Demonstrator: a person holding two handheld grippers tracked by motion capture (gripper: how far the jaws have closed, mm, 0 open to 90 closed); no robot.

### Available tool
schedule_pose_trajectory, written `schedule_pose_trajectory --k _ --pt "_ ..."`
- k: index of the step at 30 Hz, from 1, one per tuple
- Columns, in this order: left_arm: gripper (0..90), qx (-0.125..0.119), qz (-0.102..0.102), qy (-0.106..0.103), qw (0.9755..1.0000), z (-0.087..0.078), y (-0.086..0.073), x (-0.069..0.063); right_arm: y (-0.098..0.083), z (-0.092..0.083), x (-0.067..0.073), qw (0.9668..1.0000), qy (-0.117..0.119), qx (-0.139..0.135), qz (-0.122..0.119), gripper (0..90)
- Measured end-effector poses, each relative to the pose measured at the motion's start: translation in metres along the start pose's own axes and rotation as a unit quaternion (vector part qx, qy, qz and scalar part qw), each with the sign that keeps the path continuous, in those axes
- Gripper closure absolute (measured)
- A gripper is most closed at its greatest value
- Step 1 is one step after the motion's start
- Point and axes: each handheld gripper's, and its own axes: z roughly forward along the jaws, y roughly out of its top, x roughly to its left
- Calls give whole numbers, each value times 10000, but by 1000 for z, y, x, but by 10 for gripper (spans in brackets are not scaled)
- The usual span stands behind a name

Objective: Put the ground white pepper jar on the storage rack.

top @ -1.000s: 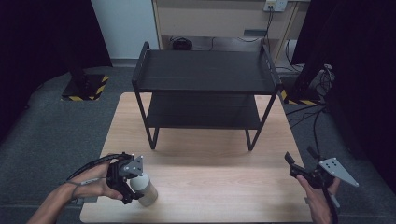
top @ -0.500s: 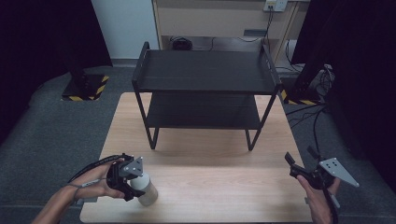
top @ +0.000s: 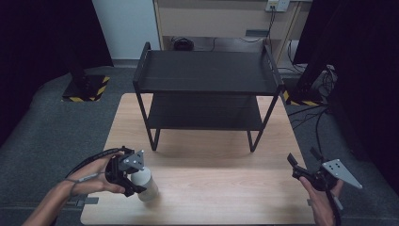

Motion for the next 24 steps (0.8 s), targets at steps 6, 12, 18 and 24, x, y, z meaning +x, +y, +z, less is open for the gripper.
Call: schedule_pose_trajectory --k 6,12,18,24 --pt "330 -75 200 170 9996 -38 29 -3 -1 -1 -1 10000 -24 -41 11 72" --pt "330 -26 266 282 9992 -80 63 -5 -1 -2 -1 10000 -32 -77 21 70" --pt "329 -116 213 273 9993 -136 103 -2 -1 -1 0 9999 -6 -106 1 70" --pt "329 -144 259 367 9989 -171 133 -4 -1 -2 -1 9999 -9 -112 30 71"
